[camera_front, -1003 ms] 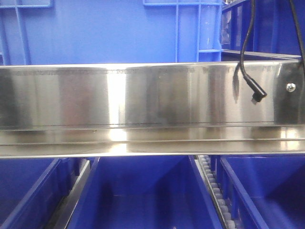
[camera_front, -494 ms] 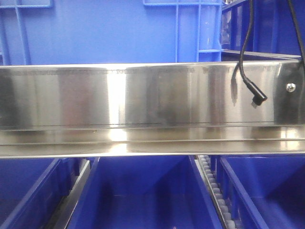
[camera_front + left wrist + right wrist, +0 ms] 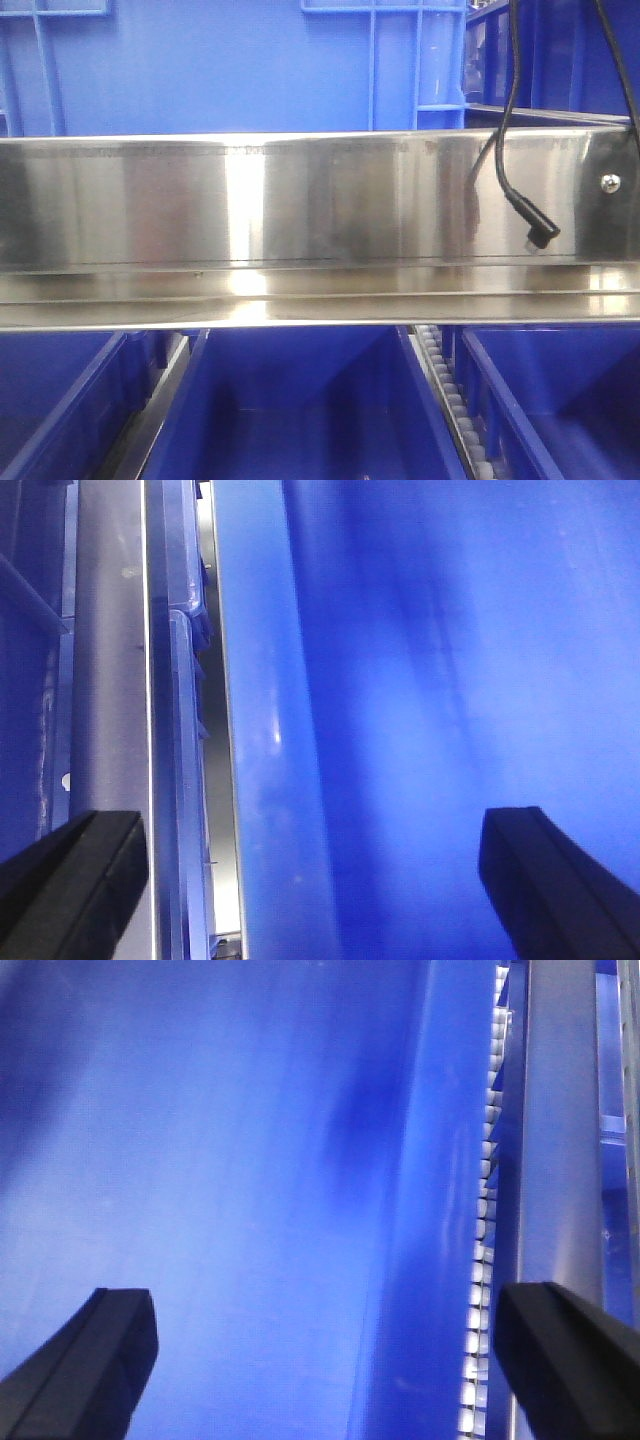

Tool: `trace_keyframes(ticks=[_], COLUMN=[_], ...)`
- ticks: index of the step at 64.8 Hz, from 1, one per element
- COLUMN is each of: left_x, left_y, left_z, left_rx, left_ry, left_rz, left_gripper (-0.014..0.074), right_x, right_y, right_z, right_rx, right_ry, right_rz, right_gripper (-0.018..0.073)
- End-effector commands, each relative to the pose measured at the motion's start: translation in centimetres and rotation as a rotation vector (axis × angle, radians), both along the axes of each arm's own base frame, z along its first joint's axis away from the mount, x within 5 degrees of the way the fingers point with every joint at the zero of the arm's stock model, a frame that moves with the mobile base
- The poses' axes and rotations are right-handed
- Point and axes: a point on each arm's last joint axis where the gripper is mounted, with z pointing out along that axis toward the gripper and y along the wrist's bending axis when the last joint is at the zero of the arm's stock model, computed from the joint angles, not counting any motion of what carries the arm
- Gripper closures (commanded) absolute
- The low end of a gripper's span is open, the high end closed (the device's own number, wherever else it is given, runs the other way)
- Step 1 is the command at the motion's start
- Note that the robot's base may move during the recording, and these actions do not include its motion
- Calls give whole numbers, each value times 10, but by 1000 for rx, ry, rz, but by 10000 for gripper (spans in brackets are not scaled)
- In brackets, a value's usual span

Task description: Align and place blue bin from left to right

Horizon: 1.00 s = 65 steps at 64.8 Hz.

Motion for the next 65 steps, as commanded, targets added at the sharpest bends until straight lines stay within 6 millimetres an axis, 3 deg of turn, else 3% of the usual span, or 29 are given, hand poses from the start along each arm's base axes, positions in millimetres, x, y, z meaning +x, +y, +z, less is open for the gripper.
trace_keyframes(ticks=[1,7,14,20,24,27,31,37,65], left_x=[0,0,0,0,0,0,0,0,-6], left_y=[0,0,0,0,0,0,0,0,-1], left_z=[3,3,3,3,3,3,3,3,11], left_rx=[-9,-9,-9,-9,-9,-9,-11,-11,-15], left_ry=[-13,-13,-13,-13,-13,-13,-13,-15,-35], left_rz=[1,1,1,1,1,1,0,0,-5], left_gripper=[25,31,101,255,408,518,641,590,605], right_x=[-1,-1,-1,-1,-1,-1,-1,-1,-5], right_y=[-3,-3,-3,-3,-3,-4,-4,-4,-5], right_z=[7,7,7,7,7,8,8,8,15], right_rx=[-3,-3,-3,-3,-3,-3,-3,-3,1], right_ry=[-32,-32,-32,-32,-32,-34,-34,-34,-51], right_rz=[1,1,1,1,1,1,1,1,0], right_gripper=[13,99,279,474,610,661,645,638,638])
